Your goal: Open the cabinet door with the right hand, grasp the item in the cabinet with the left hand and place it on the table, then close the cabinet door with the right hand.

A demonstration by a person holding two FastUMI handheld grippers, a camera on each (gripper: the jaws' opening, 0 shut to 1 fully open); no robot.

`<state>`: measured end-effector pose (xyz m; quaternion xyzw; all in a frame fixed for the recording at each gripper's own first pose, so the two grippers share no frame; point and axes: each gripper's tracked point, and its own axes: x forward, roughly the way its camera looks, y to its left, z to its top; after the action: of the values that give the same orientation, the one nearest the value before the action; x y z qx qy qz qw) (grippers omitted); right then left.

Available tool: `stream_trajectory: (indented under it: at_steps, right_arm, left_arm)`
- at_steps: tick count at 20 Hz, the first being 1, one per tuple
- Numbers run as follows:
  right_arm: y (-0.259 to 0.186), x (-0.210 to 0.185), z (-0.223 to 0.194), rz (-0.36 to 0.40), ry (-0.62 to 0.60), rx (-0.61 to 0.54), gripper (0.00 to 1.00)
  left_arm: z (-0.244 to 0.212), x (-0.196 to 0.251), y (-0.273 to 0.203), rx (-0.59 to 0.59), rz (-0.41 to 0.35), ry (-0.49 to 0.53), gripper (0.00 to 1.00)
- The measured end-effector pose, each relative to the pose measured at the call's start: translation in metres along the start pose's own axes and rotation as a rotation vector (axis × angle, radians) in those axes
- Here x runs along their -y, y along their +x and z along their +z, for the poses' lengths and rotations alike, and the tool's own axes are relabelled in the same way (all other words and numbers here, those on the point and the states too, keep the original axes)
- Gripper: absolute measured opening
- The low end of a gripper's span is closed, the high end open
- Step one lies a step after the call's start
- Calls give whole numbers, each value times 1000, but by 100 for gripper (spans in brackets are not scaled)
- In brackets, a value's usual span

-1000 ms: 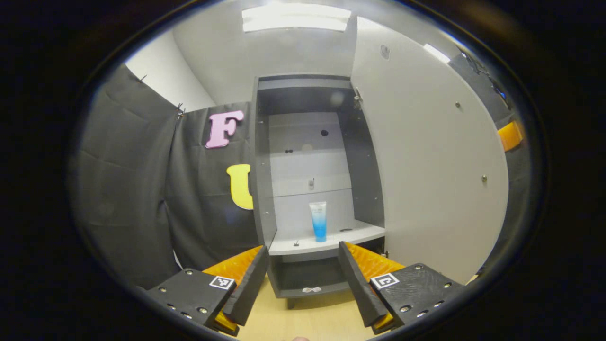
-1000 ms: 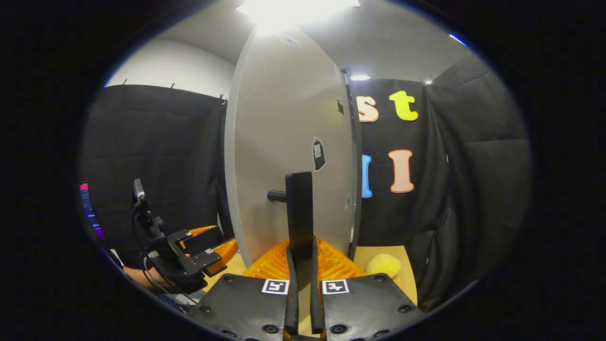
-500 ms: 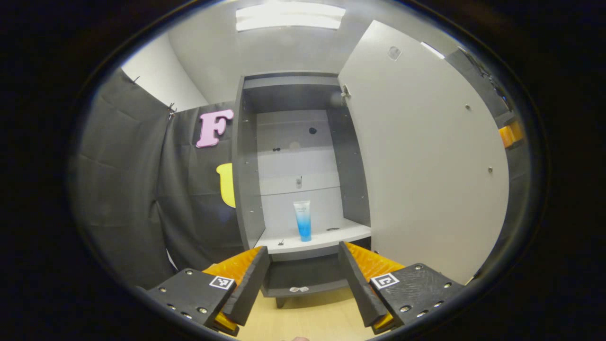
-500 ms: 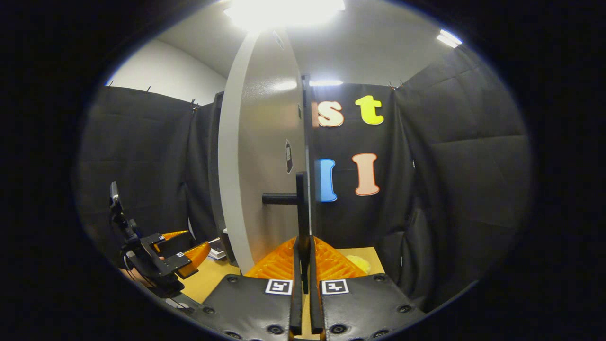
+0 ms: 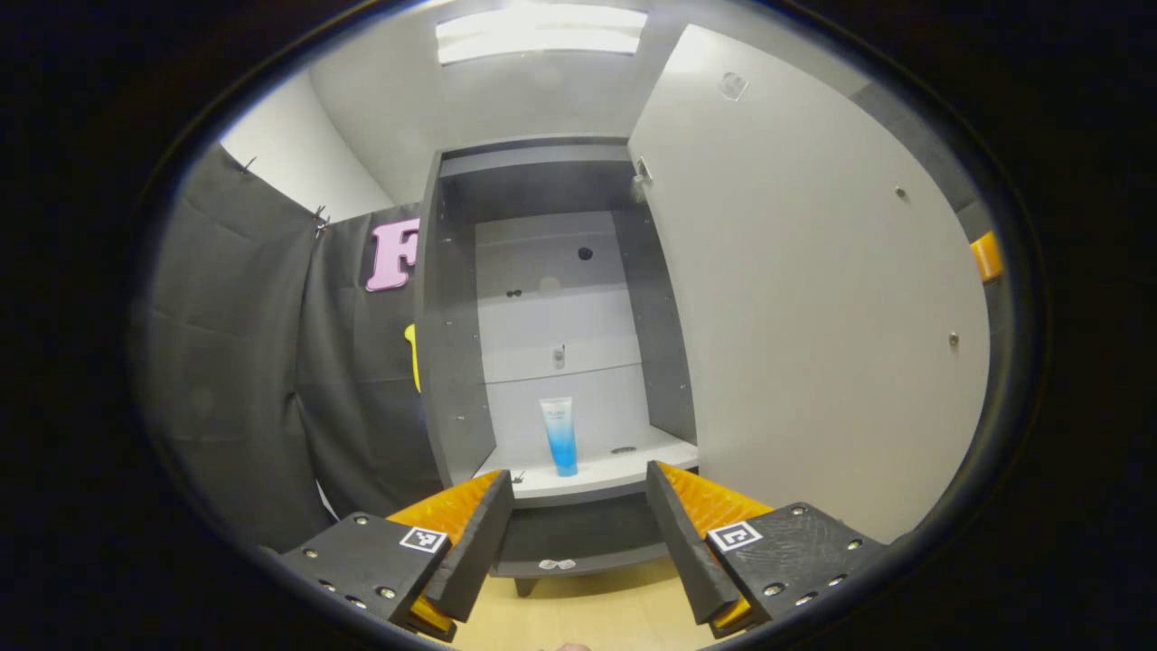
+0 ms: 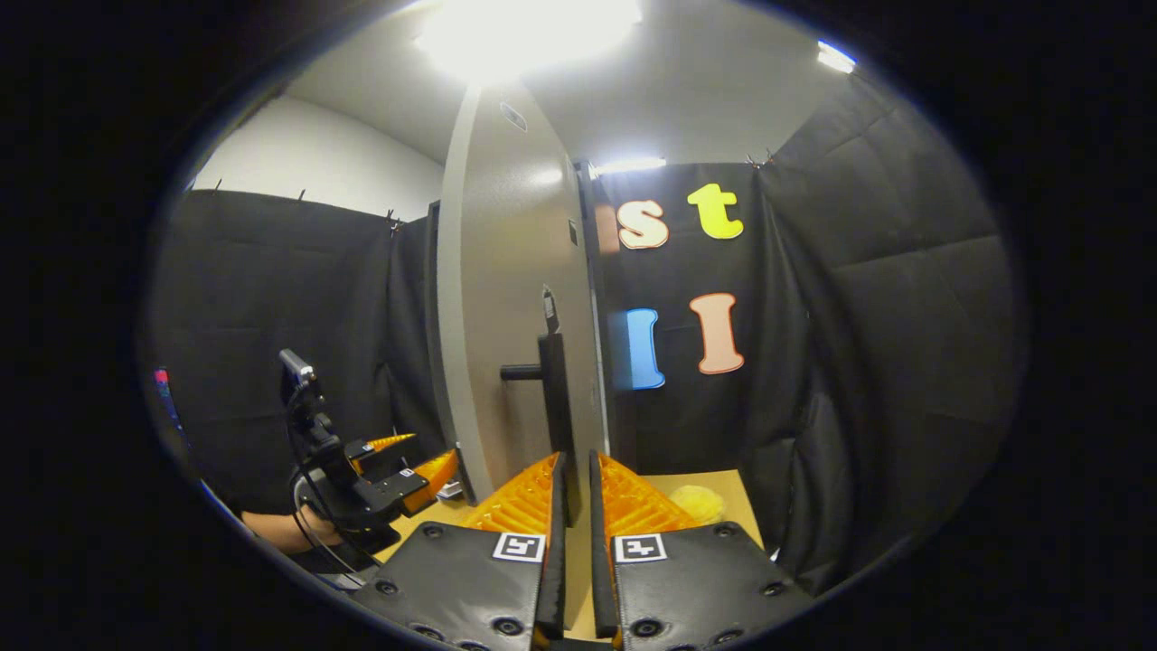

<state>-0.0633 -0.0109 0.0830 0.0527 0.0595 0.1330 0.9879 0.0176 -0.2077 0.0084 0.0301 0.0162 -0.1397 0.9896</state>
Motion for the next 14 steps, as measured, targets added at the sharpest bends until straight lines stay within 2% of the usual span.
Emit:
stream_trajectory:
  at_steps: [3, 5, 7, 9, 10, 14]
  right_arm:
    - [1, 41, -5, -82, -36, 15, 14]
    - [8, 62, -17, -125, -37, -9, 55]
    - [8, 89, -26, -219, -76, -13, 96]
    - [8, 107, -40, -297, -94, -13, 93]
    - [11, 112, -47, -321, -82, -16, 96]
    - [24, 128, -67, -397, -27, -43, 94]
  left_arm:
    - [2, 7, 10, -4, 27, 2, 89]
    - [12, 11, 20, 4, 40, 8, 89]
    - [24, 14, 31, 23, 42, 17, 89]
    - [32, 15, 45, 37, 43, 34, 89]
    - [33, 14, 53, 42, 42, 39, 89]
    - [35, 9, 88, 53, 31, 32, 89]
